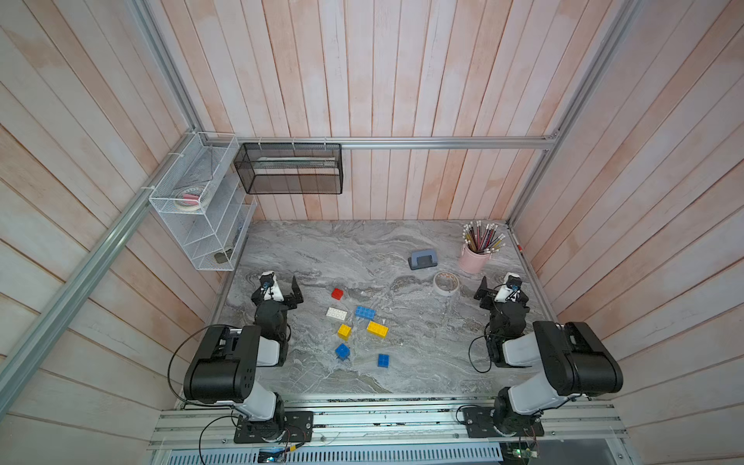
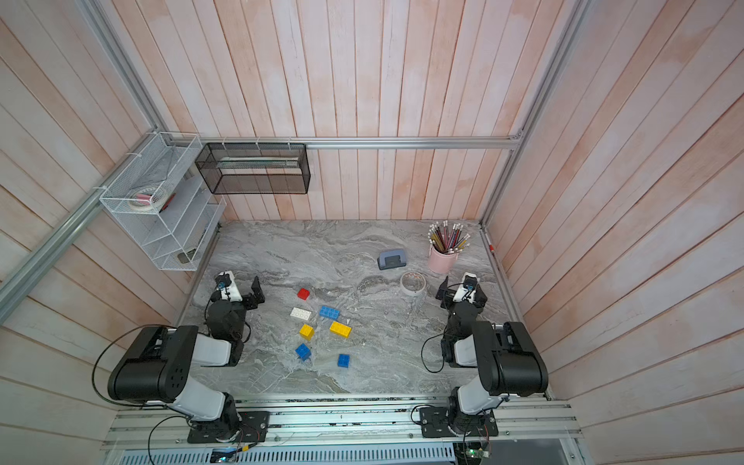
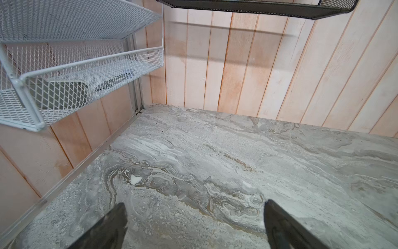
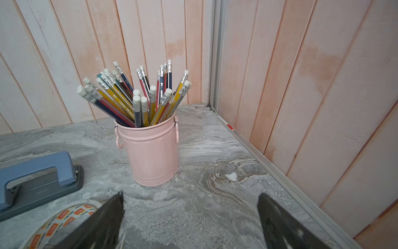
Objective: Assemble a spoon with lego
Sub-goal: Pick up the lego brick from the center of the board.
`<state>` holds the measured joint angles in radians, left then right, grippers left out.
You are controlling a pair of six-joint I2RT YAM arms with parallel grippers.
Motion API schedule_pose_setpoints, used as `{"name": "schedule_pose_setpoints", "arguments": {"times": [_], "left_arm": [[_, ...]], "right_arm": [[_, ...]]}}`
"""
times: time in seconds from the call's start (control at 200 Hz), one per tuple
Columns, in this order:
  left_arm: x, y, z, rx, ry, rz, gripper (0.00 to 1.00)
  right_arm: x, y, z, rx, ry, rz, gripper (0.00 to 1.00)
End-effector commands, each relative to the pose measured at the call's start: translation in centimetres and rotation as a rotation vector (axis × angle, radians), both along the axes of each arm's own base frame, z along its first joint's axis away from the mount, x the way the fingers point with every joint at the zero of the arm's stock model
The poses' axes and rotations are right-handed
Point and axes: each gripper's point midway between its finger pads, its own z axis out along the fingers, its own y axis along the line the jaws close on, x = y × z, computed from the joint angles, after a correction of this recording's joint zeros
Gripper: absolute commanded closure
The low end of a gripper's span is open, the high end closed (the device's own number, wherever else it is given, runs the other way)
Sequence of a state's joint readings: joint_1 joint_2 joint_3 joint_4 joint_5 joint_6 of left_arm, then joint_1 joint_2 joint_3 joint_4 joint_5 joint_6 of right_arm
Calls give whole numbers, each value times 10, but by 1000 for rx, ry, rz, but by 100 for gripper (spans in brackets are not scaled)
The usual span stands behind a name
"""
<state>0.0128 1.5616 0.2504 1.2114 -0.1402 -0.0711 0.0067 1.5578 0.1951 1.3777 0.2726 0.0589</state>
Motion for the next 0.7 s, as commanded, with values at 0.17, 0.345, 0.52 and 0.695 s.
{"name": "schedule_pose_setpoints", "arguments": {"times": [0.17,0.345,0.52,0.695], "left_arm": [[-1,1,1,17,-3,11,0],[-1,1,1,17,-4,11,0],[0,2,1,17,-2,13,0],[-5,0,15,38,-33,24,0]], "right_arm": [[-2,-3,-2,7,-3,-20,2],[-2,-3,-2,7,-2,-19,2],[-2,-3,-2,7,-2,-21,2],[-4,13,18,-64,-26,-5,3]]}}
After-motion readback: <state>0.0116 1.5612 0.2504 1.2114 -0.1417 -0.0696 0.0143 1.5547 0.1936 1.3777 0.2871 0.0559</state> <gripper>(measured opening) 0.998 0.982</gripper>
